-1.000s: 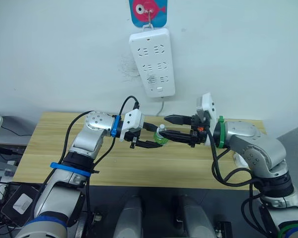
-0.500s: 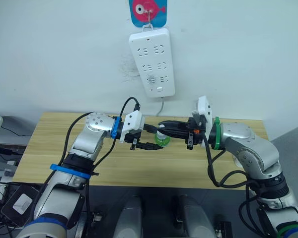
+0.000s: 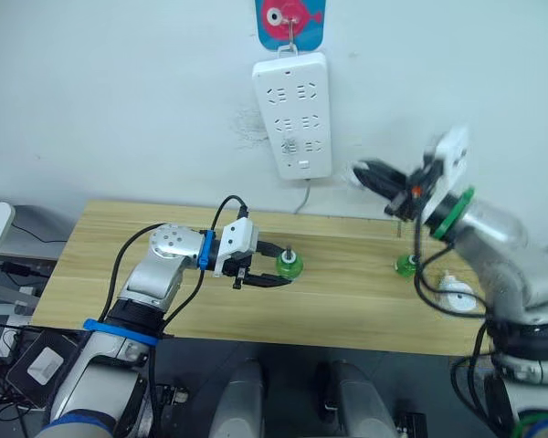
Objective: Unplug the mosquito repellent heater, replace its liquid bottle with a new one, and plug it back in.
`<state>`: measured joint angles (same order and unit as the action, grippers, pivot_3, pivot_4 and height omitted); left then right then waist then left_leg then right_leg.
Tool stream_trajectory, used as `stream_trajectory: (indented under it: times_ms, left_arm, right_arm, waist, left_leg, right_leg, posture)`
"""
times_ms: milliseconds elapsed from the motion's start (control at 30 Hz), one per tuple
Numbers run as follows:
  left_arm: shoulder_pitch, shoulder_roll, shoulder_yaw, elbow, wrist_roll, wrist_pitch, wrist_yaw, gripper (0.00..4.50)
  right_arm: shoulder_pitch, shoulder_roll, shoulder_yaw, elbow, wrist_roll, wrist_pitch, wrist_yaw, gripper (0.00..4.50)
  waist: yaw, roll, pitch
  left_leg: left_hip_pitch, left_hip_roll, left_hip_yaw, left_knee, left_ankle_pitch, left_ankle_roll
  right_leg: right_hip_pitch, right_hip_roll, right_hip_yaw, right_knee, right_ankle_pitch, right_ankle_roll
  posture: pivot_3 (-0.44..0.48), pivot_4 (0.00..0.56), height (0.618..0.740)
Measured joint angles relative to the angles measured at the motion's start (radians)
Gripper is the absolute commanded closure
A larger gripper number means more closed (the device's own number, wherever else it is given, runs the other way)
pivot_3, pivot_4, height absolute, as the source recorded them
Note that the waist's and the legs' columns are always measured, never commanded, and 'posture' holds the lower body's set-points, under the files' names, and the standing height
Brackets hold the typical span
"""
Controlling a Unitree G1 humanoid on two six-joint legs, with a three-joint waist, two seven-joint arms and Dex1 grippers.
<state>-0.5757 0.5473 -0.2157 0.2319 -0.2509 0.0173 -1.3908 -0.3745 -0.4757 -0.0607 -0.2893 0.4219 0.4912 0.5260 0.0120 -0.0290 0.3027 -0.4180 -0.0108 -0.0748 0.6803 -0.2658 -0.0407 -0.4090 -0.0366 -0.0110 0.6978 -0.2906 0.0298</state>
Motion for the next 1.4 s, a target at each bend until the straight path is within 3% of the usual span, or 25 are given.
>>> stream_trajectory:
  times_ms: [133,367,667,1033,1267,1400]
  left_arm:
    - [0.017,0.007,0.008,-0.044,-0.007,0.025,0.006,2.34]
    - [0.050,0.053,0.023,-0.134,-0.027,0.101,0.016,2.34]
    - [0.090,0.103,0.078,-0.233,-0.062,0.166,0.060,2.34]
    - [0.091,0.156,0.104,-0.266,-0.080,0.215,0.068,2.34]
    - [0.081,0.151,0.101,-0.264,-0.080,0.214,0.069,2.34]
    - [0.061,0.131,0.097,-0.248,-0.078,0.197,0.070,2.34]
  right_arm:
    - [0.160,0.110,0.049,0.196,-0.175,-0.294,-0.073,4.25]
    - [0.164,0.220,0.048,0.510,-0.287,-0.636,-0.135,4.25]
    - [0.082,0.278,0.048,0.796,-0.322,-0.821,-0.137,4.25]
    - [-0.006,0.288,0.041,1.017,-0.339,-0.957,-0.161,4.25]
    - [0.011,0.283,0.042,1.038,-0.340,-0.965,-0.140,1.82]
    - [0.044,0.262,0.045,0.914,-0.316,-0.942,-0.082,1.82]
  waist:
    - [-0.018,0.000,0.000]
    - [-0.033,0.001,0.001]
    - [-0.024,0.007,0.018]
    - [-0.004,0.010,0.035]
    - [-0.004,0.011,0.039]
    - [-0.005,0.012,0.041]
  left_leg:
    - [0.002,0.002,0.003,0.000,0.000,0.000]
    - [0.004,0.004,0.003,-0.001,-0.001,0.004]
    - [0.005,0.004,0.003,-0.001,-0.002,0.005]
    - [0.006,0.003,0.003,-0.001,-0.002,0.005]
    - [0.005,0.003,0.003,-0.002,-0.002,0.005]
    - [0.005,0.004,0.003,-0.002,-0.002,0.005]
  right_leg:
    - [-0.001,0.000,0.002,0.002,0.000,0.000]
    - [-0.001,0.003,0.001,0.005,0.000,0.000]
    - [0.000,0.003,0.003,0.005,0.000,-0.001]
    - [0.000,0.003,0.003,0.005,-0.001,-0.001]
    - [0.000,0.003,0.004,0.004,-0.001,-0.001]
    - [0.000,0.003,0.004,0.004,-0.001,-0.001]
  posture:
    - [0.096,0.280,0.740]
    - [0.143,0.328,0.740]
    - [0.203,0.394,0.740]
    - [0.206,0.399,0.740]
    - [0.175,0.389,0.740]
    - [0.141,0.372,0.740]
